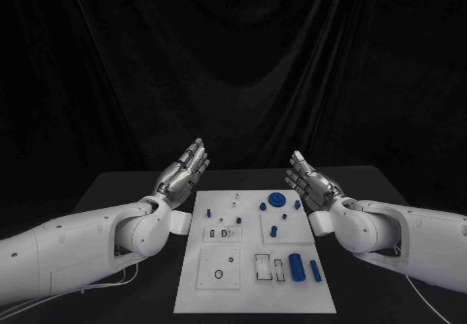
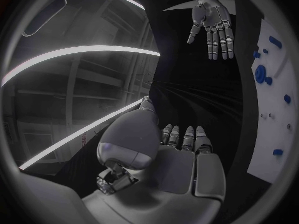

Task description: Assemble the parts on the task board

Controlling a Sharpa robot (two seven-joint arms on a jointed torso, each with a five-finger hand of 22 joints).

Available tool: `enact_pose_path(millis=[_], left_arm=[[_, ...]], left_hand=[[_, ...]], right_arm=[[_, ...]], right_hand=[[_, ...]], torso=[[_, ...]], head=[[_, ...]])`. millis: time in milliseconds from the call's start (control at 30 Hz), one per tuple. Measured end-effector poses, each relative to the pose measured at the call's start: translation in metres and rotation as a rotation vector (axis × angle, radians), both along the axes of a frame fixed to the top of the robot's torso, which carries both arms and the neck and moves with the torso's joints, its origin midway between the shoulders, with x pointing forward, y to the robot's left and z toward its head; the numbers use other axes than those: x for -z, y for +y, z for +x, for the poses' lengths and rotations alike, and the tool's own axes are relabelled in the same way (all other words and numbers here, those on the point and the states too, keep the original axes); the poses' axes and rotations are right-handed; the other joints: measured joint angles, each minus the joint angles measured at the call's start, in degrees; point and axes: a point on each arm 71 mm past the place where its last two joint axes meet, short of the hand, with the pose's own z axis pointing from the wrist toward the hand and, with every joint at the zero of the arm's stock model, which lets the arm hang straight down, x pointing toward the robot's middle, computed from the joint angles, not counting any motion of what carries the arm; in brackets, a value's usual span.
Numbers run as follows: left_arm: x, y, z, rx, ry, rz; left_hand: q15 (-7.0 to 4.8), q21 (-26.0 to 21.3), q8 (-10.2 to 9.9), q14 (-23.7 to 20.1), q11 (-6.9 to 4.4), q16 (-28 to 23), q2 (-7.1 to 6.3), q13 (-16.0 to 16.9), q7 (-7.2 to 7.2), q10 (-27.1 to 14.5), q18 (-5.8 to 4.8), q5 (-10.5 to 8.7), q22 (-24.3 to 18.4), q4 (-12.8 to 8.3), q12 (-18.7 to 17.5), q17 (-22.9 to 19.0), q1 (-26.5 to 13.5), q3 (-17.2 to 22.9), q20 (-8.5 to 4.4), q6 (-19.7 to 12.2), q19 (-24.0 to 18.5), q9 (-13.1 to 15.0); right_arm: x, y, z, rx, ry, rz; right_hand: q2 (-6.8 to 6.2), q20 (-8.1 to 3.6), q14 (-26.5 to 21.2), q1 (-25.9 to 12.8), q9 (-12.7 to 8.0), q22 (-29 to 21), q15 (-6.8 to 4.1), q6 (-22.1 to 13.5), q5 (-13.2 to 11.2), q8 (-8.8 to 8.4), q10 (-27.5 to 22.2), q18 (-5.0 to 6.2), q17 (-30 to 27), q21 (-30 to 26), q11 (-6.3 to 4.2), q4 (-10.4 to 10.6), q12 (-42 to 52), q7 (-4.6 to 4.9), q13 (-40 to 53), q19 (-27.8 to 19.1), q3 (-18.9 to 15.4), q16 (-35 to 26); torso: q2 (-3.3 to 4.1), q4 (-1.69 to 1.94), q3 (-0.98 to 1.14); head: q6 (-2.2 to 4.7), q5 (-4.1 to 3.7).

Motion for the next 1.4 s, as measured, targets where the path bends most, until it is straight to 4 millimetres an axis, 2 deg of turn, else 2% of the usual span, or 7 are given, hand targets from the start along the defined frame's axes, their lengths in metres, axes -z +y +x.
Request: enact_pose_path(millis=[267,567,667,833,1033,1167,1400], left_arm=[[-0.003,0.024,-0.004,0.01,-0.079,0.106],[-0.008,0.035,-0.01,0.029,-0.14,0.182],[-0.01,0.038,-0.011,0.033,-0.159,0.204],[-0.015,0.044,-0.013,0.04,-0.191,0.24],[-0.018,0.048,-0.014,0.047,-0.216,0.267],[-0.019,0.048,-0.014,0.051,-0.225,0.277],[-0.019,0.049,-0.014,0.057,-0.232,0.286]], left_hand=[[0.0,0.0,0.0,0.0,1.19,0.0,-0.42,0.0,1.15,0.05,0.0,0.91,0.0,0.0,0.0,0.0,3.27,0.0,0.0,1.15,0.0,0.16],[0.0,0.0,0.39,0.0,2.74,0.0,-0.34,0.01,2.44,-0.04,-0.01,6.74,0.01,0.07,0.0,-0.04,9.31,0.58,0.26,3.49,0.04,0.49],[0.0,0.0,0.48,0.0,3.42,0.0,0.05,0.01,2.76,-0.03,-0.01,8.55,0.01,0.07,0.0,-0.04,10.14,0.58,1.14,3.81,-0.03,0.5],[0.0,0.0,0.48,0.0,3.56,0.0,0.13,0.02,2.85,-0.05,-0.01,10.05,0.01,0.07,0.0,-0.04,11.09,0.58,2.41,4.31,0.12,0.56],[0.0,0.0,0.48,0.0,3.99,0.0,0.5,0.02,3.05,-0.03,-0.01,12.65,0.01,0.07,0.0,-0.04,12.35,0.89,4.34,4.52,-0.01,0.56],[0.0,0.0,0.48,0.0,3.99,0.0,0.55,0.03,3.05,-0.03,-0.01,13.85,0.01,0.22,0.0,-0.03,13.01,1.05,4.98,4.52,-0.02,0.56],[0.0,0.0,0.48,0.0,4.4,0.0,1.34,0.04,3.57,-0.04,0.91,16.64,0.01,0.14,0.0,-0.02,14.42,1.59,6.52,5.03,-0.02,0.64]], right_arm=[[-0.037,-0.018,0.018,-0.055,-0.162,-0.143],[-0.09,-0.026,0.036,-0.177,-0.319,-0.387],[-0.102,-0.024,0.041,-0.231,-0.351,-0.502],[-0.112,-0.016,0.048,-0.327,-0.427,-0.739],[-0.115,-0.006,0.05,-0.433,-0.591,-1.097],[-0.115,0.002,0.05,-0.486,-0.72,-1.327],[-0.115,0.01,0.052,-0.52,-0.861,-1.58]], right_hand=[[-2.39,0.48,0.0,6.41,0.01,0.0,0.0,-0.04,3.0,0.0,-0.07,0.0,0.0,0.0,5.85,-0.26,0.0,5.35,0.0,-0.01,1.7,0.0],[-3.12,9.34,-0.02,17.98,1.23,0.52,4.54,6.15,12.42,1.42,0.51,0.0,0.0,0.68,14.01,-4.87,0.0,12.93,0.08,1.22,5.02,0.0],[-2.95,11.52,3.0,20.59,1.52,3.38,6.03,8.5,13.12,1.77,3.29,-0.01,1.24,5.54,15.94,-7.36,0.88,14.13,1.07,9.49,6.49,1.36],[-3.91,15.51,28.41,27.75,2.53,8.22,9.93,16.85,10.37,3.24,17.42,-0.02,7.86,16.37,20.3,-14.64,8.62,16.5,4.02,33.43,13.15,15.75],[-6.68,10.35,54.55,30.05,3.3,18.65,5.35,27.88,1.13,4.69,37.66,-0.02,11.32,35.15,17.91,-20.89,17.03,15.37,5.74,55.81,17.23,29.06],[-8.37,7.75,65.89,27.4,4.07,25.05,2.38,39.79,-3.66,6.17,45.68,-0.01,14.77,44.11,15.12,-19.36,15.22,14.39,4.61,61.92,19.04,35.46],[-11.6,6.96,71.94,23.55,4.68,52.19,0.97,47.58,-5.62,4.89,52.2,-2.09,22.69,65.06,14.94,-15.77,10.51,14.75,3.94,72.31,23.13,46.24]], torso=[[0.4,0.06,-0.12],[1.4,0.06,-0.1],[1.98,0.11,-0.06],[3.05,0.31,-0.04],[4.78,0.94,-0.14],[6.05,1.47,-0.29],[8.0,2.31,-0.58]], head=[[-0.57,-0.33],[-0.5,0.01],[-0.56,0.25],[-0.02,0.32],[0.49,-0.51],[0.97,-1.13],[0.92,-1.54]])
